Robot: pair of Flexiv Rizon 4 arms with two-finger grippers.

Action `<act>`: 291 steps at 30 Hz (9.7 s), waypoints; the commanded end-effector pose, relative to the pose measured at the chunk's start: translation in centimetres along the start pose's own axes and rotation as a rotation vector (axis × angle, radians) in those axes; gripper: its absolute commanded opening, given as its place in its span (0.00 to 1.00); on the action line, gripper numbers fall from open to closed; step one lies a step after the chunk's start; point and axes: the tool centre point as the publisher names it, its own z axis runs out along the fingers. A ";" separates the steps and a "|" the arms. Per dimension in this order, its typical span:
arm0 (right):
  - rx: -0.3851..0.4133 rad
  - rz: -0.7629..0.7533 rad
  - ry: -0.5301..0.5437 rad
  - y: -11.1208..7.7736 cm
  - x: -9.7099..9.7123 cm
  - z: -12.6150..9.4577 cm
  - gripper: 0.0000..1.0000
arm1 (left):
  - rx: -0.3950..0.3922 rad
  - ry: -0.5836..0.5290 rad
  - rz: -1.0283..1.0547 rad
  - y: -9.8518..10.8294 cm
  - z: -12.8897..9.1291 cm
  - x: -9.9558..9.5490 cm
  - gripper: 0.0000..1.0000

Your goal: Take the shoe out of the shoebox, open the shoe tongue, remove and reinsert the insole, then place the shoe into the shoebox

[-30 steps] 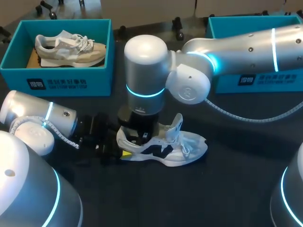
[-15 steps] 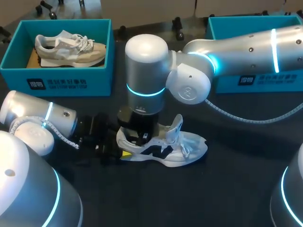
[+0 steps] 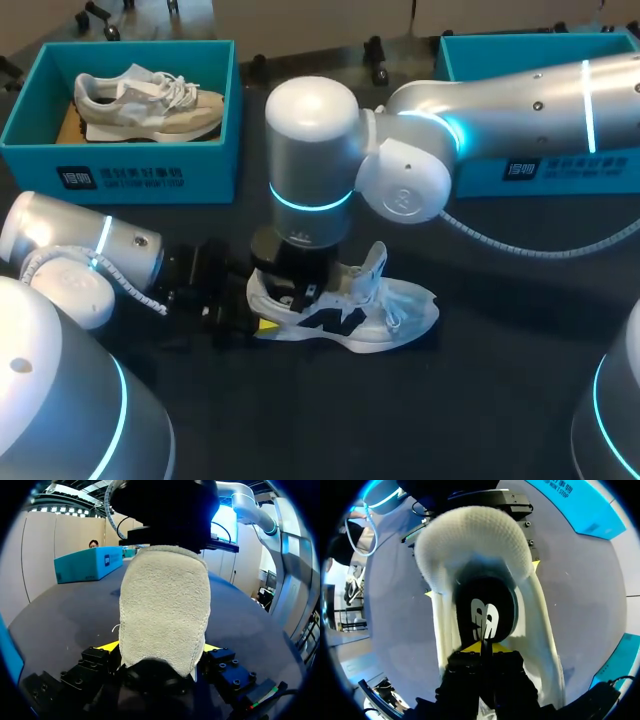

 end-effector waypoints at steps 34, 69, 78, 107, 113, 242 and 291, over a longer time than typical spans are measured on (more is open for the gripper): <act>-0.002 -0.015 -0.098 -1.1 -0.7 -6.9 0.00 | -0.006 -0.001 -0.002 0.1 0.1 -0.4 0.00; -0.204 -0.115 -0.020 3.0 -1.6 -8.3 1.00 | -0.006 -0.001 -0.002 0.1 0.1 -0.4 0.00; -0.251 -0.092 0.018 2.1 -2.1 -9.0 1.00 | -0.006 -0.001 -0.002 0.1 0.1 -0.4 0.00; -0.341 -0.111 0.155 2.6 -3.5 -9.0 1.00 | -0.006 -0.001 -0.002 0.1 0.1 -0.4 0.00; -0.403 -0.137 0.210 2.8 -3.5 -8.8 1.00 | -0.006 -0.001 -0.002 0.1 0.1 -0.4 0.00; -0.777 -0.154 0.032 7.7 -8.3 -15.0 0.00 | -0.006 -0.001 -0.002 0.1 0.1 -0.4 0.00; -0.798 -0.117 -0.047 7.7 -9.0 -15.9 0.00 | -0.006 -0.001 -0.002 0.1 0.1 -0.4 0.00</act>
